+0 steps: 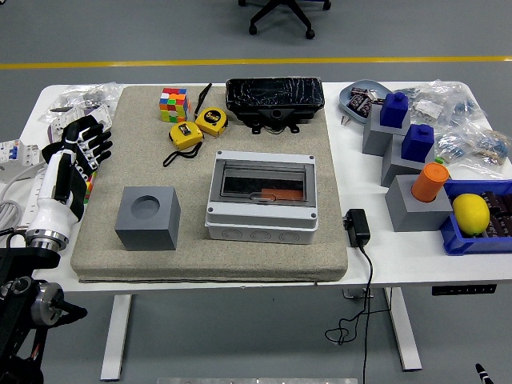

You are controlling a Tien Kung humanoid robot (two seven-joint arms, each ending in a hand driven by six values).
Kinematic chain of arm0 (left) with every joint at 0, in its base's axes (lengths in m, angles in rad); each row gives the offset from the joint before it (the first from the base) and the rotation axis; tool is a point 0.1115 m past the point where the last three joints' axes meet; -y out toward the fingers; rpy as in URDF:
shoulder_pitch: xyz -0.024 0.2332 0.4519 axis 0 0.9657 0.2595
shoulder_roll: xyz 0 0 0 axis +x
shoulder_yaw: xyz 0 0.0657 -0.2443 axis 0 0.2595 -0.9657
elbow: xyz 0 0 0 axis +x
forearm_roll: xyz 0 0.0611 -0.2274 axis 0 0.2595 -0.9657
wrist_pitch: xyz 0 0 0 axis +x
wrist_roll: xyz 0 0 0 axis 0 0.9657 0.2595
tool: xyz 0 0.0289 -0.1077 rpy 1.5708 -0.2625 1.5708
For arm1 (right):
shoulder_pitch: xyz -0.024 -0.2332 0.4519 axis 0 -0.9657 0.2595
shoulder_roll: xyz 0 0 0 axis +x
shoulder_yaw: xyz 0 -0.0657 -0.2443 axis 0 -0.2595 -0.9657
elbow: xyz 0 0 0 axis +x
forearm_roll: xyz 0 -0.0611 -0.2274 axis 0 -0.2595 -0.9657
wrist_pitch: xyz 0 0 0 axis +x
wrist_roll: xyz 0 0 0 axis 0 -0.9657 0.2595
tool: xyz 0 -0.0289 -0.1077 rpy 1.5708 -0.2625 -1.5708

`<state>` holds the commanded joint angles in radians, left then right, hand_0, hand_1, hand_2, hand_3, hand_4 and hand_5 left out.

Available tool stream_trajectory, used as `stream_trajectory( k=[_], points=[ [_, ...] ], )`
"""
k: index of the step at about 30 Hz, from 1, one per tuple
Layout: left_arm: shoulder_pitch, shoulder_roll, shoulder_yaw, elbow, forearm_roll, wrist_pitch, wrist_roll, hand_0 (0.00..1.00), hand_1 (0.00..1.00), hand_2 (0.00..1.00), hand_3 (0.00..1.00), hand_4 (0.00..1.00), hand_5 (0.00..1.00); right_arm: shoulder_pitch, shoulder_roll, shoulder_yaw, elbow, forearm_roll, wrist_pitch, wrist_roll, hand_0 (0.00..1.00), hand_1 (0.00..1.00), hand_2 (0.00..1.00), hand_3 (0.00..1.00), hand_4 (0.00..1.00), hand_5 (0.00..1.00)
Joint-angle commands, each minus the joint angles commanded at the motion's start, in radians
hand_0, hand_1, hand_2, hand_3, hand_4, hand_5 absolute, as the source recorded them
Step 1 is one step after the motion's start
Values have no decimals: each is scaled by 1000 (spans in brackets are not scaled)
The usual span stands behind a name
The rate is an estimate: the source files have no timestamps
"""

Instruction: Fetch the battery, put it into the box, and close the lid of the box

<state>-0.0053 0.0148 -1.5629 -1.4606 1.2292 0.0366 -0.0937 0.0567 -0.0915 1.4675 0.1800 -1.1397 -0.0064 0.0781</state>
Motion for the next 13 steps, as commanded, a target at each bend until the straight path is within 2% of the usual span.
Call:
stream_trajectory(
  k=[13],
  points=[
    [1,-5,-6,-4,19,24,-4,770,781,764,762,998,998,12,-6,-3,0,-1,-13,3,873,832,800,857,998,998]
  ],
)
